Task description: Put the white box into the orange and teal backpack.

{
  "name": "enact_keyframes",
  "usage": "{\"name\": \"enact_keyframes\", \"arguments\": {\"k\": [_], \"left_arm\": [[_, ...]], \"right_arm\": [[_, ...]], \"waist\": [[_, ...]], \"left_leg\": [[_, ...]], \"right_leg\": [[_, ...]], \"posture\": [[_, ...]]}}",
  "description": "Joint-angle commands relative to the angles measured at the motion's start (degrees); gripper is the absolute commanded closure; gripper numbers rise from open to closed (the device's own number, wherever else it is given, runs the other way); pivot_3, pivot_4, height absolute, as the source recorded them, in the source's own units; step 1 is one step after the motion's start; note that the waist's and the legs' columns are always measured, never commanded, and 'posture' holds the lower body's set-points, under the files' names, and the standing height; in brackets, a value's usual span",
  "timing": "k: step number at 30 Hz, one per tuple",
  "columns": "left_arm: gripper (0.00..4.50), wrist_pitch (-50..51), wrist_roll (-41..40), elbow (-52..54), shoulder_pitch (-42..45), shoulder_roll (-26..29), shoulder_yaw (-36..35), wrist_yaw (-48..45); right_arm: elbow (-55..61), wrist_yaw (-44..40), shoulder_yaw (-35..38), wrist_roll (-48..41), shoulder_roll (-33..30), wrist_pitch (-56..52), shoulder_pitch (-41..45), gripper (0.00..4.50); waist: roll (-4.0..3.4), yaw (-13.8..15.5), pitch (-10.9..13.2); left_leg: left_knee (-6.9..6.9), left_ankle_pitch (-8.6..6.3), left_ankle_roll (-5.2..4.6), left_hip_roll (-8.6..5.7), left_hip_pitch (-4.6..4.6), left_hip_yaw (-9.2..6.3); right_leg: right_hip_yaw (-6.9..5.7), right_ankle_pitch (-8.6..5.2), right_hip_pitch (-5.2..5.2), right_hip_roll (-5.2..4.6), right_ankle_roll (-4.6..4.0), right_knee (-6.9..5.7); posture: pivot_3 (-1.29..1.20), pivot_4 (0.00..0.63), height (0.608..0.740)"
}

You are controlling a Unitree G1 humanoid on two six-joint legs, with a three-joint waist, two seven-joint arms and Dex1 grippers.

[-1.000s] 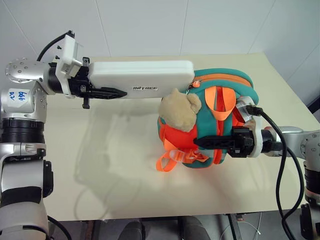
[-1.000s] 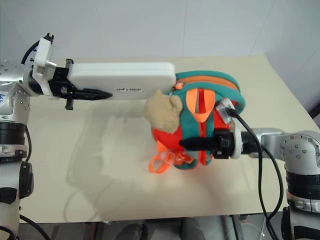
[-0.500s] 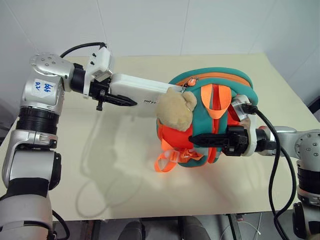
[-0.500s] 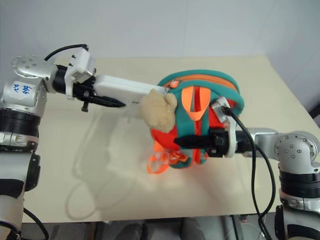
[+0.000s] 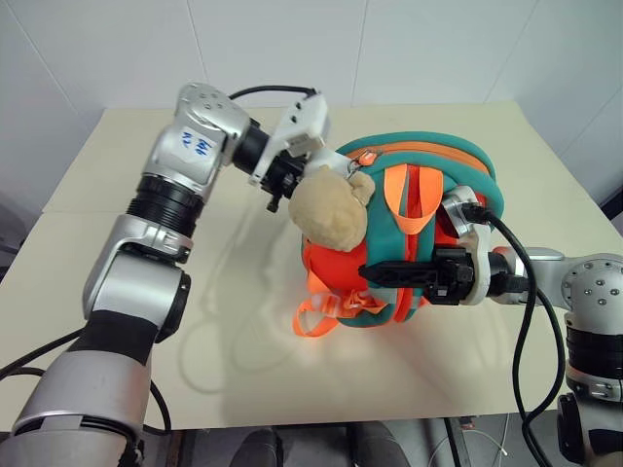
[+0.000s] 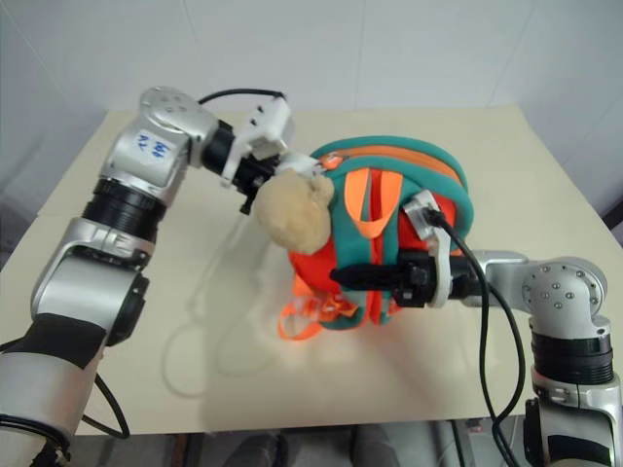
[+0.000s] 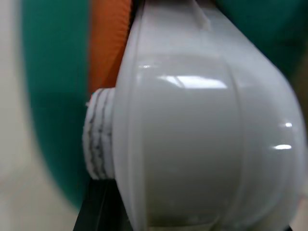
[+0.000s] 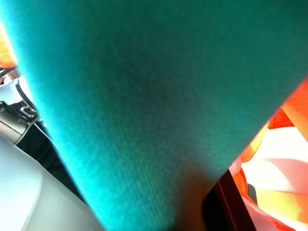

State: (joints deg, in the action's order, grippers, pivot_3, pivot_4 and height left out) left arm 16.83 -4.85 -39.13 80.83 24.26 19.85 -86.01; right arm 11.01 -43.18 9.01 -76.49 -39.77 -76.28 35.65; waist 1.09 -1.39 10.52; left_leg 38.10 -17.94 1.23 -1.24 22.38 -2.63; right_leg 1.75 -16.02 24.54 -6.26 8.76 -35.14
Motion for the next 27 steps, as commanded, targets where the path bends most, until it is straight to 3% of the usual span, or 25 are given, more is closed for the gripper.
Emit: {"name": "enact_keyframes", "arguments": {"k": [1, 5, 11, 16, 22, 27], "left_arm": [[3.21, -0.8, 0.0, 1.7, 2.4, -2.4, 1.1, -4.4], [3.21, 0.3, 0.6, 1.7, 2.8, -4.4, 0.4, -1.8], [1.34, 6.3, -1.5, 6.5, 0.6, -5.0, -3.2, 1.7], [0.04, 12.0, -3.7, 13.2, -2.8, -0.7, -6.5, 1.8], [0.04, 11.7, -5.8, 14.6, -6.5, 11.9, -9.3, -4.0], [0.04, 11.0, -12.0, 15.8, -9.8, 20.4, -11.1, -6.5]], "right_arm": [[1.3, 0.5, 0.7, -0.8, 0.7, 1.1, 0.2, 3.95], [1.8, 1.1, 0.9, -1.1, 1.1, 1.3, -0.4, 3.95], [1.8, 1.2, 0.9, -0.9, 1.3, 1.7, -0.7, 3.95], [1.9, 1.2, 0.7, -0.9, 1.3, 2.1, -0.8, 3.95], [1.5, 0.7, 0.1, 0.2, 1.8, 2.6, -1.1, 3.95], [1.0, 0.1, -0.5, 1.2, 2.3, 3.0, -0.9, 3.95]], "waist": [[0.00, 0.0, 0.0], [0.00, 0.0, 0.0], [0.01, 0.1, 0.0], [0.01, -0.2, 0.0], [0.01, -0.3, 0.0], [0.01, 0.2, 0.0]], "left_leg": [[0.00, 0.00, 0.00, 0.00, 0.00, 0.00], [0.00, 0.00, 0.00, 0.00, 0.00, 0.00], [0.02, 0.00, -0.01, -0.01, 0.00, 0.00], [0.00, 0.00, 0.00, 0.04, -0.02, 0.01], [0.01, 0.01, 0.02, 0.07, -0.13, 0.01], [0.11, -0.01, -0.01, 0.01, -0.13, -0.02]], "right_leg": [[0.00, 0.00, 0.00, 0.00, 0.00, 0.00], [0.00, 0.00, 0.00, 0.00, -0.01, 0.00], [0.00, 0.00, 0.00, -0.01, 0.00, 0.00], [0.02, 0.00, 0.05, 0.01, 0.00, -0.07], [0.14, 0.00, 0.11, 0.02, -0.01, -0.26], [0.10, 0.00, 0.00, -0.05, -0.01, -0.30]], "posture": [[0.00, 0.150, 0.740], [0.00, 0.150, 0.740], [0.00, 0.150, 0.740], [0.00, 0.150, 0.740], [0.00, 0.150, 0.740], [0.00, 0.150, 0.740]]}}
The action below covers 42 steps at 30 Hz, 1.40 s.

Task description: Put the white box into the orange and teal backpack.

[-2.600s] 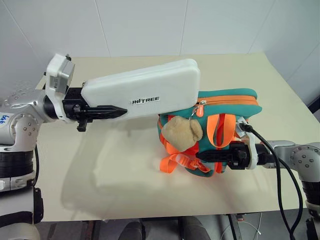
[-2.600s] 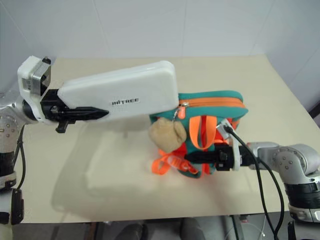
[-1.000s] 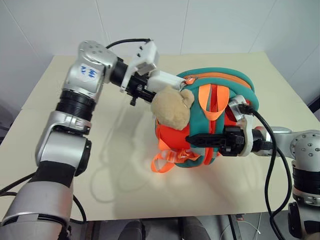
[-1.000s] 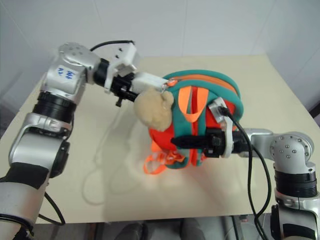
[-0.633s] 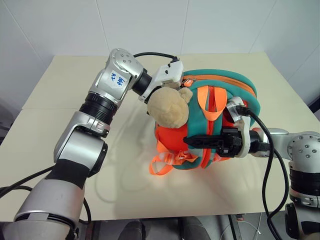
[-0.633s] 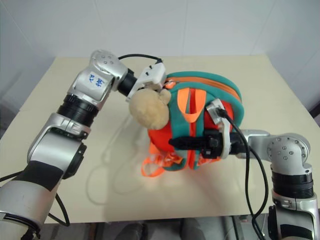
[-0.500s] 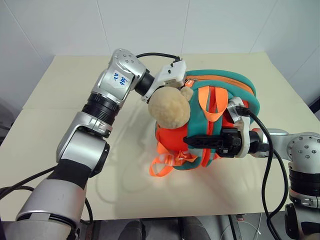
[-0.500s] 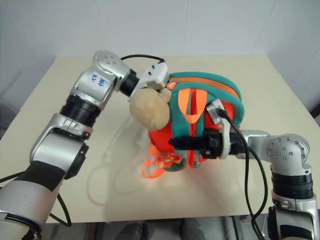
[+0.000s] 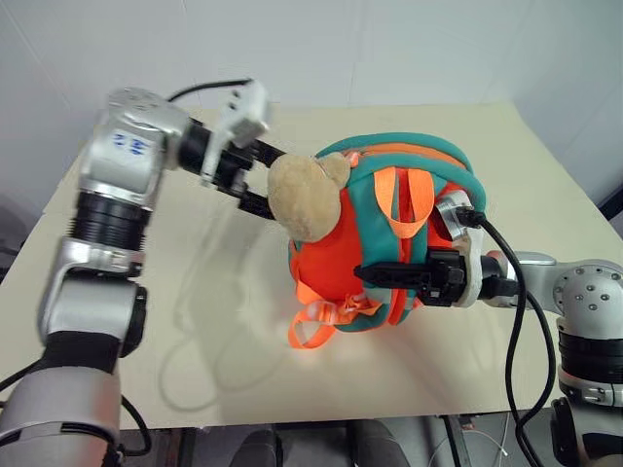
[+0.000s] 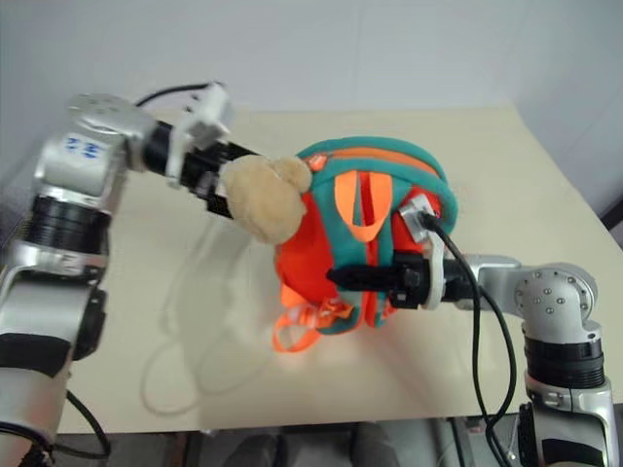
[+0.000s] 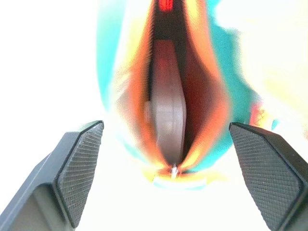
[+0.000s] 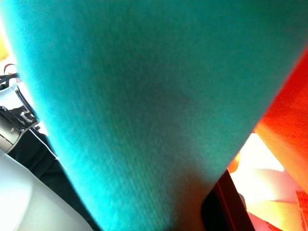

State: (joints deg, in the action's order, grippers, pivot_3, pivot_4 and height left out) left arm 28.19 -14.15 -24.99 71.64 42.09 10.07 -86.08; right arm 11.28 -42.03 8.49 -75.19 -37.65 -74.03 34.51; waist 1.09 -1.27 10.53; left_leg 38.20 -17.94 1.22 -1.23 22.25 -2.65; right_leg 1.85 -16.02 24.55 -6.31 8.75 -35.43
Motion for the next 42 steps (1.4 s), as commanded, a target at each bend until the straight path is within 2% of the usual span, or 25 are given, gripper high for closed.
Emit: {"name": "enact_keyframes", "arguments": {"k": [1, 4, 8, 13, 21, 25, 30, 33, 42], "left_arm": [[0.04, -0.5, -3.2, 1.9, -1.3, 3.9, -1.4, -6.4], [0.04, 0.3, -6.9, 4.8, -3.7, 6.5, -2.4, -6.4], [0.04, 6.1, -15.1, 13.4, -6.7, 6.3, -7.3, -4.2], [0.04, 8.6, -19.2, 21.9, -9.4, 4.4, -8.6, 0.3], [0.04, 10.3, -20.9, 27.1, -10.1, 0.8, -8.1, 4.2], [0.04, 10.6, -20.3, 27.5, -9.2, -2.3, -6.6, 6.3], [0.04, 9.8, -18.0, 27.8, -9.5, -3.5, -3.7, 6.9], [0.62, 8.3, -16.5, 28.1, -10.2, -3.7, -2.3, 7.1], [3.12, 7.0, -16.5, 26.0, -8.6, -2.5, -4.0, 6.3]], "right_arm": [[0.6, -1.2, -0.1, 0.1, 0.2, 0.8, 0.3, 3.95], [0.2, -1.8, -0.4, 0.7, 0.0, 1.0, 0.5, 3.95], [-0.3, -2.4, -0.6, 1.4, -0.1, 1.0, 0.8, 3.95], [-0.7, -3.2, -0.8, 2.3, -0.2, 0.9, 1.1, 3.95], [-0.6, -3.2, -0.5, 2.8, 0.2, 1.0, 0.8, 3.95], [-0.3, -3.1, -0.7, 2.9, 0.9, 1.2, 0.4, 3.95], [-0.4, -3.0, -0.6, 3.2, 1.6, 1.3, 0.6, 3.95], [-0.3, -2.9, -0.6, 3.4, 1.8, 1.4, 0.6, 3.95], [-0.2, -2.9, -0.1, 3.8, 2.1, 1.5, 0.5, 3.95]], "waist": [[0.00, 0.1, 0.0], [0.00, 0.1, 0.0], [0.01, 0.0, 0.0], [0.01, -0.2, 0.0], [0.01, -0.2, 0.0], [0.02, -0.2, 0.0], [0.02, -0.3, 0.0], [0.02, -0.3, 0.0], [0.02, -0.3, 0.0]], "left_leg": [[0.00, 0.00, 0.00, -0.01, 0.00, -0.02], [0.00, 0.00, 0.00, -0.03, 0.00, 0.00], [0.01, 0.00, 0.00, -0.01, 0.04, -0.01], [0.01, 0.00, 0.00, -0.01, -0.01, -0.01], [0.04, 0.01, -0.05, -0.01, -0.06, 0.03], [0.06, 0.02, -0.05, -0.02, -0.06, 0.03], [0.02, 0.03, -0.02, -0.02, -0.06, 0.03], [0.02, 0.03, -0.02, -0.02, -0.07, 0.03], [0.02, 0.03, -0.02, -0.02, -0.06, 0.03]], "right_leg": [[0.00, 0.00, 0.00, -0.01, 0.00, -0.01], [0.00, 0.00, 0.01, -0.02, 0.00, -0.02], [-0.05, 0.00, 0.02, -0.01, 0.00, -0.03], [-0.02, 0.00, 0.00, -0.02, 0.00, -0.03], [-0.02, 0.00, -0.02, 0.02, -0.01, -0.15], [-0.01, 0.00, -0.03, 0.00, 0.00, -0.13], [0.01, 0.00, -0.02, 0.01, -0.01, -0.11], [0.01, 0.00, -0.02, 0.01, -0.01, -0.11], [0.01, 0.01, -0.02, 0.02, -0.01, -0.10]], "posture": [[0.00, 0.150, 0.740], [0.00, 0.150, 0.740], [0.00, 0.150, 0.740], [0.00, 0.150, 0.740], [0.00, 0.150, 0.740], [0.00, 0.150, 0.740], [0.00, 0.150, 0.740], [0.00, 0.150, 0.740], [0.00, 0.150, 0.740]]}}
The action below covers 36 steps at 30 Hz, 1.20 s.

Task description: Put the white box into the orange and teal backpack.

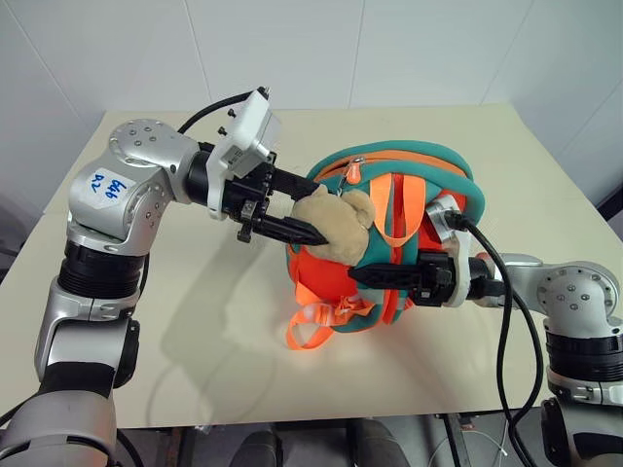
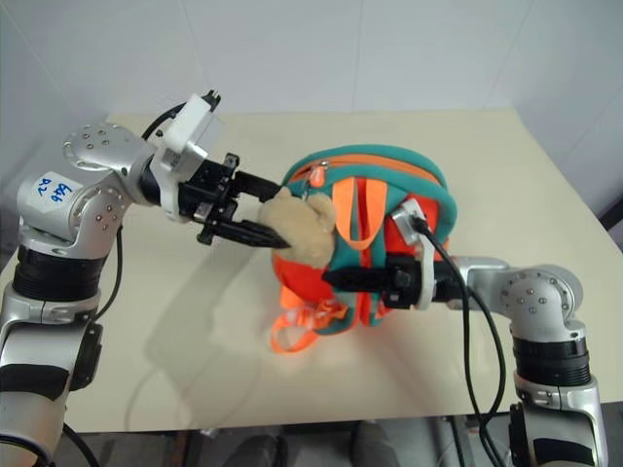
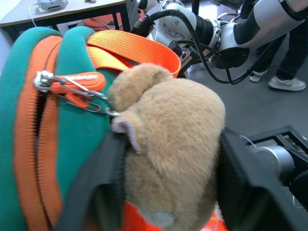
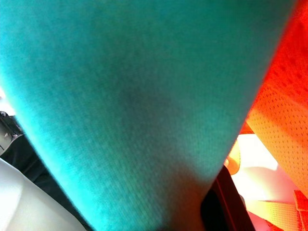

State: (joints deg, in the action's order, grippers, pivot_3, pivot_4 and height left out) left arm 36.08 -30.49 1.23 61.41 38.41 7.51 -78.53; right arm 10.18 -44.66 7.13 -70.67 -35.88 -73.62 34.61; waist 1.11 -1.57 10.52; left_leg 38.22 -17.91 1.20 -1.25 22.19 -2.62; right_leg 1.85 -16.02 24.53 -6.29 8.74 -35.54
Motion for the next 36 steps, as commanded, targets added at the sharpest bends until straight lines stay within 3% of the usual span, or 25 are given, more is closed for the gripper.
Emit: {"name": "enact_keyframes", "arguments": {"k": [1, 2, 9, 18, 27, 36], "left_arm": [[3.29, -0.8, -0.5, -0.6, 1.9, 1.5, -1.8, -1.5], [3.47, -0.9, -0.7, -1.5, 2.4, 2.4, -2.3, -2.7], [3.47, -0.9, 0.0, -12.1, 8.7, 7.4, -4.8, -6.8], [3.47, -6.0, 7.9, -28.0, 8.9, 13.6, -0.3, -11.6], [3.47, -16.7, 14.5, -44.0, 6.5, 9.4, 2.9, -10.5], [3.47, -24.0, 19.8, -45.7, 2.6, 1.7, 6.0, -10.5]], "right_arm": [[0.8, -0.2, 1.2, -0.7, 0.3, 1.1, 0.4, 3.95], [0.9, -0.2, 1.2, -0.6, 0.4, 1.1, 0.4, 3.95], [1.1, 0.2, 1.4, -0.7, 0.7, 1.1, 0.0, 3.95], [1.8, 1.5, 1.8, -1.5, 1.2, 1.2, -0.8, 3.95], [2.6, 3.0, 2.2, -2.6, 1.1, 1.5, -1.3, 3.95], [3.5, 4.6, 2.6, -4.1, 1.0, 1.5, -1.9, 3.95]], "waist": [[0.00, 0.0, 0.0], [0.00, 0.0, 0.0], [0.00, 0.0, 0.0], [0.00, 0.0, 0.0], [0.03, 0.0, 0.0], [0.06, -0.1, 0.0]], "left_leg": [[0.00, 0.00, 0.00, 0.00, 0.00, 0.00], [0.00, 0.00, 0.00, 0.00, 0.00, 0.00], [-0.01, -0.01, -0.02, 0.00, 0.00, 0.02], [-0.03, -0.01, -0.03, 0.00, -0.01, 0.04], [-0.01, -0.01, -0.04, 0.02, -0.02, 0.04], [-0.02, -0.01, -0.04, 0.02, -0.01, 0.05]], "right_leg": [[0.00, 0.00, 0.00, 0.00, 0.00, 0.00], [0.00, 0.00, 0.00, 0.00, 0.00, 0.01], [-0.01, 0.00, 0.00, 0.03, 0.00, 0.00], [-0.02, 0.00, 0.00, 0.04, 0.00, -0.01], [-0.03, -0.01, 0.00, 0.06, -0.01, -0.05], [-0.04, 0.00, 0.01, 0.04, -0.01, -0.04]], "posture": [[0.00, 0.150, 0.740], [0.00, 0.150, 0.740], [0.00, 0.150, 0.740], [0.00, 0.150, 0.740], [0.00, 0.150, 0.740], [0.00, 0.150, 0.740]]}}
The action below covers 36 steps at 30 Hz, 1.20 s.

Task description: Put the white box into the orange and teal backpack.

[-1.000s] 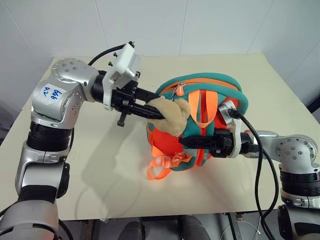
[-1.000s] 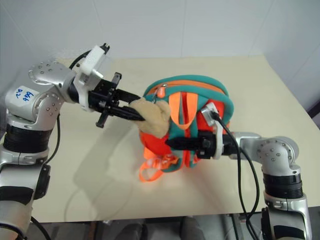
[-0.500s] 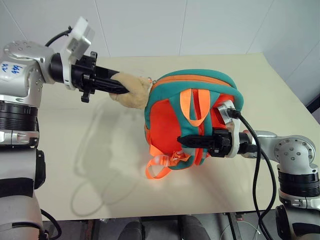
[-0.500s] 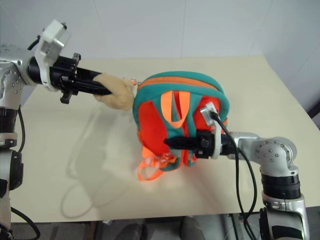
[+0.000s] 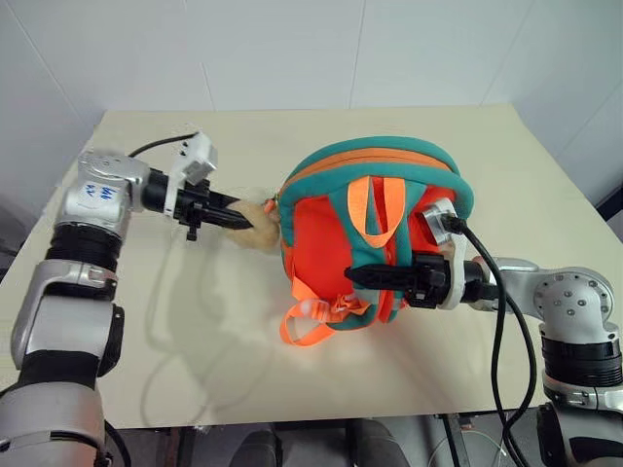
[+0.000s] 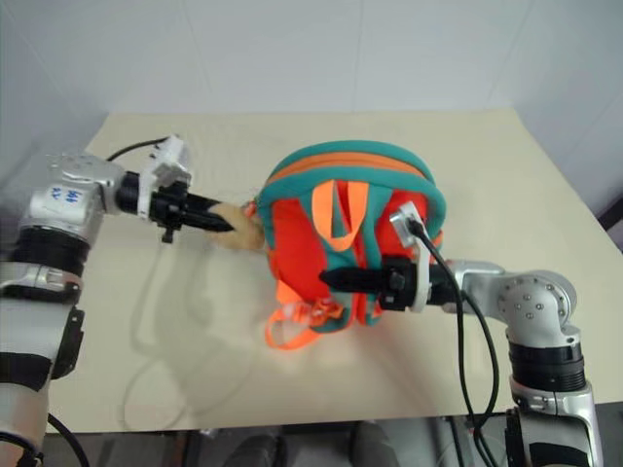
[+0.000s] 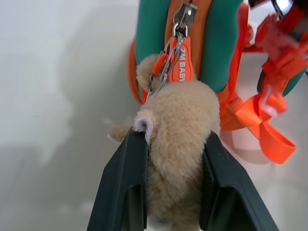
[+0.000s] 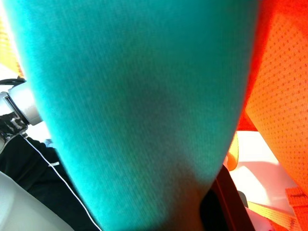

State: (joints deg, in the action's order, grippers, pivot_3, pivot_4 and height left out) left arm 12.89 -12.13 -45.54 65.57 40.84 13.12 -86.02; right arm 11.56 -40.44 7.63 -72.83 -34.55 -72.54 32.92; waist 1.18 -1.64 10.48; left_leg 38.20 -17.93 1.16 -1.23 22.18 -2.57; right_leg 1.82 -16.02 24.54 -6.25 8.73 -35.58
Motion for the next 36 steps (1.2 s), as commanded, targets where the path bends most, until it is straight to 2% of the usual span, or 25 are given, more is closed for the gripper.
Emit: {"name": "enact_keyframes", "arguments": {"k": [1, 10, 15, 18, 20, 21, 23, 28, 30, 32, 36], "left_arm": [[3.47, -0.5, 1.2, 1.9, -2.3, -1.4, 0.5, -3.2], [3.47, -3.3, 4.6, 6.8, -10.3, -3.8, 3.3, -1.7], [3.47, -2.0, 4.3, 8.5, -12.6, -5.6, 2.6, -1.4], [3.47, -1.3, 2.8, 13.4, -13.0, -5.0, 0.4, -0.4], [2.94, -0.3, 0.9, 17.3, -13.3, -3.7, -2.3, -0.3], [2.75, -0.7, 0.4, 18.6, -13.6, -2.9, -3.6, 0.0], [2.07, -1.6, 0.1, 21.3, -14.8, -0.1, -5.9, 0.1], [0.49, -3.6, -2.0, 28.8, -20.2, 5.9, -11.5, 1.1], [0.00, -0.1, -4.9, 33.3, -24.5, 8.7, -14.4, 0.5], [0.00, 3.5, -8.3, 37.5, -28.1, 10.0, -17.1, 1.0], [0.00, 7.1, -13.4, 46.3, -36.2, 8.7, -21.9, 5.5]], "right_arm": [[2.2, 0.7, 2.2, -2.1, -0.3, 0.5, -0.3, 3.95], [2.2, 2.1, 2.1, -3.4, 0.0, 0.7, -0.4, 3.95], [1.7, 2.3, 1.5, -3.4, 0.5, 0.9, 0.1, 3.95], [1.6, 2.1, 1.5, -3.4, 0.4, 0.8, 0.5, 3.95], [1.5, 1.9, 2.0, -4.8, -0.2, 0.0, 1.0, 3.23], [1.8, 1.3, 2.3, -6.0, -0.8, -0.6, 1.1, 3.03], [3.0, 0.3, 2.5, -6.2, -2.3, -0.8, 1.3, 2.31], [6.8, -6.2, -0.4, 4.8, -9.9, 5.6, -2.0, 0.63], [7.7, -10.9, -1.4, 11.8, -13.9, 11.9, -5.2, 0.02], [8.3, -14.9, -1.8, 15.9, -16.9, 15.9, -7.6, 0.02], [7.0, -17.9, -0.1, 21.7, -19.5, 22.4, -11.9, 0.02]], "waist": [[0.00, 0.0, 0.0], [0.04, 0.4, 0.0], [0.05, 0.6, 0.0], [0.05, 0.8, 0.0], [0.06, 1.0, 0.0], [0.06, 1.1, 0.0], [0.06, 1.2, 0.0], [0.05, 1.1, 0.0], [0.05, 1.4, 0.0], [0.05, 1.4, 0.0], [0.06, 1.6, 0.0]], "left_leg": [[0.00, 0.00, 0.00, 0.00, 0.00, 0.00], [0.03, 0.00, 0.00, -0.04, 0.01, -0.02], [0.03, -0.01, -0.01, -0.05, 0.00, -0.02], [0.03, -0.01, -0.01, -0.05, 0.00, -0.02], [0.03, -0.01, -0.01, -0.04, 0.01, -0.02], [0.03, 0.00, -0.01, -0.04, 0.01, -0.02], [0.00, 0.00, 0.00, -0.02, 0.02, -0.03], [-0.08, -0.03, -0.05, 0.02, 0.02, -0.03], [-0.07, -0.08, -0.13, 0.00, 0.01, 0.01], [-0.07, -0.10, -0.16, -0.01, 0.02, 0.06], [0.00, -0.10, -0.17, 0.00, 0.04, 0.04]], "right_leg": [[0.00, 0.00, 0.00, 0.00, 0.00, -0.01], [-0.02, 0.00, -0.01, -0.08, 0.00, -0.01], [-0.02, 0.00, -0.03, -0.08, 0.00, -0.01], [-0.02, 0.00, -0.03, -0.08, 0.00, -0.01], [-0.02, 0.00, -0.02, -0.08, 0.00, 0.00], [-0.02, 0.00, -0.01, -0.08, 0.00, 0.01], [-0.02, 0.00, 0.01, -0.08, 0.00, 0.03], [0.00, 0.00, 0.08, -0.08, -0.01, 0.12], [-0.03, 0.00, 0.01, -0.08, -0.01, 0.16], [-0.02, -0.01, 0.01, -0.10, 0.00, 0.18], [-0.06, 0.00, -0.05, -0.10, 0.00, 0.18]], "posture": [[0.00, 0.150, 0.740], [0.00, 0.150, 0.740], [0.00, 0.150, 0.740], [0.00, 0.150, 0.740], [0.00, 0.150, 0.740], [0.00, 0.150, 0.740], [0.00, 0.150, 0.740], [0.00, 0.150, 0.740], [0.00, 0.150, 0.740], [0.00, 0.150, 0.740], [0.00, 0.150, 0.740]]}}
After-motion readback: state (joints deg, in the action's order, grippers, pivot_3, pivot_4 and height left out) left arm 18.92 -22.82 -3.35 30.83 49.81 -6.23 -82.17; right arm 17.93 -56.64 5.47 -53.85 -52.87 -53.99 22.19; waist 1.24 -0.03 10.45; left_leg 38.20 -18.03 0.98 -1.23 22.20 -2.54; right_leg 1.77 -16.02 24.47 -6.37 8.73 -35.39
